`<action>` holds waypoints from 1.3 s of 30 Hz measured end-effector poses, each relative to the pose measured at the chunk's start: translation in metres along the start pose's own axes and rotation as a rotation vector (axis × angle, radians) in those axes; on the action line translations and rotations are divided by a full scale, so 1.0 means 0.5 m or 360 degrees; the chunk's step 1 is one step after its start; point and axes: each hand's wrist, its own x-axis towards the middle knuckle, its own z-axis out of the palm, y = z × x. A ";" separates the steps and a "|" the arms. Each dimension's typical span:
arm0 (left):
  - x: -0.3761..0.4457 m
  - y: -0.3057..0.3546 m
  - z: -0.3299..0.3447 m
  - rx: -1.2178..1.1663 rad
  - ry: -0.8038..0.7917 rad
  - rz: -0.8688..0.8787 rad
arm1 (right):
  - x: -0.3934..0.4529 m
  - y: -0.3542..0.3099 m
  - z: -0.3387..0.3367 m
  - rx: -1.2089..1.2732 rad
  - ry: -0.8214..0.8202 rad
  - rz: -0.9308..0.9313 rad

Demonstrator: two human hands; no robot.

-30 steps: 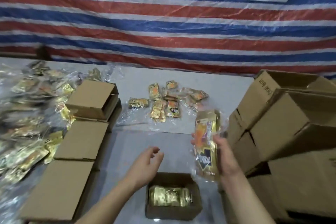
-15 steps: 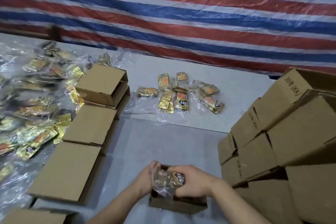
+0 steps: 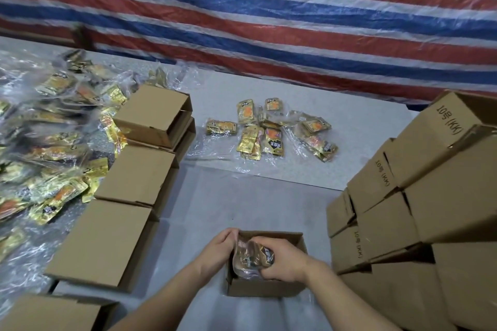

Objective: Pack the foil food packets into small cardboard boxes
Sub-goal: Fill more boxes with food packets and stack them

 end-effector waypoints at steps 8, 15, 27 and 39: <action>-0.006 -0.025 0.037 0.0116 0.0220 0.0106 | 0.026 0.002 0.056 -0.0691 -0.0132 0.0340; -0.001 -0.023 0.022 0.0273 0.0126 0.0172 | -0.005 -0.026 0.010 -0.0483 0.0050 0.0411; 0.010 -0.042 0.021 0.0459 0.0138 0.0197 | 0.003 -0.075 0.068 -0.0132 -0.0127 0.0435; 0.011 -0.042 0.019 0.0531 0.0156 0.0197 | -0.032 -0.025 0.063 -0.0204 0.0125 0.0612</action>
